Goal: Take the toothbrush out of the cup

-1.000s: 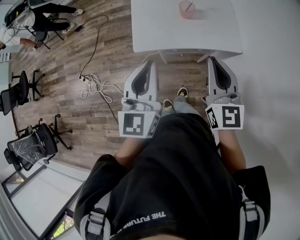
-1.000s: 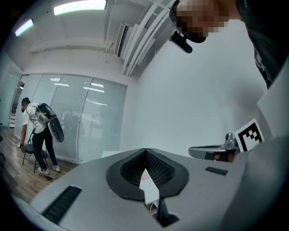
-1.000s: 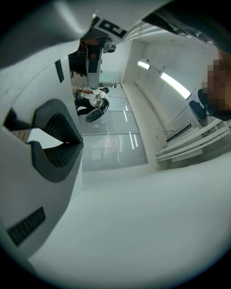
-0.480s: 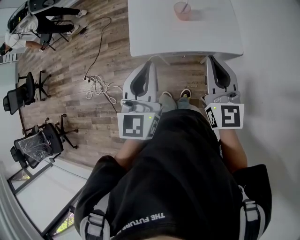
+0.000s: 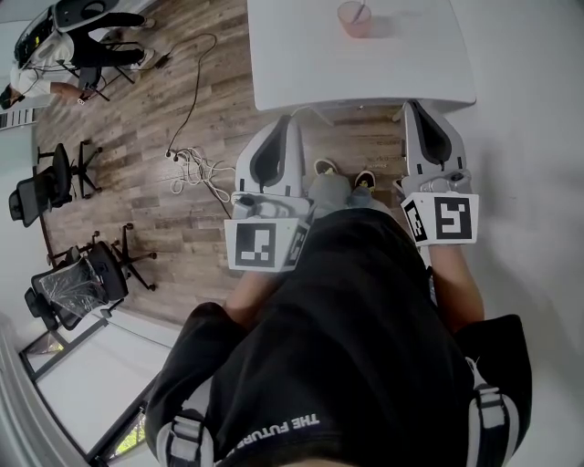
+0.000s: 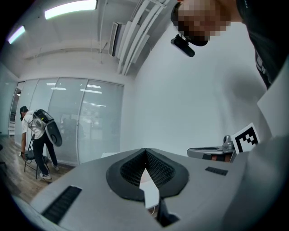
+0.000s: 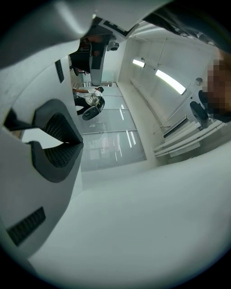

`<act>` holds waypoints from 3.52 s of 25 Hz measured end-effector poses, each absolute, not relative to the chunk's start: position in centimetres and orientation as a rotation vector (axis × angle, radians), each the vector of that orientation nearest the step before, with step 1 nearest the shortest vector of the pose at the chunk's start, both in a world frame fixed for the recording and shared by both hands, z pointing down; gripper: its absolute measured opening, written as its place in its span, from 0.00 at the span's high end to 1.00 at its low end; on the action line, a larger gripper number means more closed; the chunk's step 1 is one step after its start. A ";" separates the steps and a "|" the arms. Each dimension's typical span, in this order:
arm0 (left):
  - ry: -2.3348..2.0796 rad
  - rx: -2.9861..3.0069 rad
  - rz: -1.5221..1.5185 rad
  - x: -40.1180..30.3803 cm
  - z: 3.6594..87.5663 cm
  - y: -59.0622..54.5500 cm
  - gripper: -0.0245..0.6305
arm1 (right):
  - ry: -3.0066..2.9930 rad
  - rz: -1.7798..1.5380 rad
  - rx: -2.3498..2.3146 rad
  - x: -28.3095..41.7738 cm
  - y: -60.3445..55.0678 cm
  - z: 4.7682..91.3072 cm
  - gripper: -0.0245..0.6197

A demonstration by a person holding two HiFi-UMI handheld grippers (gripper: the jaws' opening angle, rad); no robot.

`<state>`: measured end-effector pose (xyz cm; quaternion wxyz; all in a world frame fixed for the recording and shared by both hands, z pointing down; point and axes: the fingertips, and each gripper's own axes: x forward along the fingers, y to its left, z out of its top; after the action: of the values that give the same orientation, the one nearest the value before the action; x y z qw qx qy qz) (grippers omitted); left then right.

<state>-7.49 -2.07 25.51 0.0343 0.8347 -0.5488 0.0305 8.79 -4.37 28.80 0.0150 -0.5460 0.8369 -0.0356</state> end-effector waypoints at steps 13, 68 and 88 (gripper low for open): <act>-1.711 2.487 0.055 -13.9 27.9 -8.2 0.93 | 2.668 -0.111 -1.681 2.5 -10.9 30.3 0.94; -1.504 2.604 0.038 -10.2 30.0 -23.7 0.93 | 2.628 -0.233 -1.763 10.0 -25.5 31.8 0.94; -1.577 2.602 0.141 -3.9 30.2 -31.0 0.93 | 2.674 -0.303 -1.673 15.9 -32.2 35.1 0.94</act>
<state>-3.87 -31.05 30.23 0.0479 0.8534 -0.5170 0.0464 15.85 -32.19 35.10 -0.0137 -0.5278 0.8438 -0.0956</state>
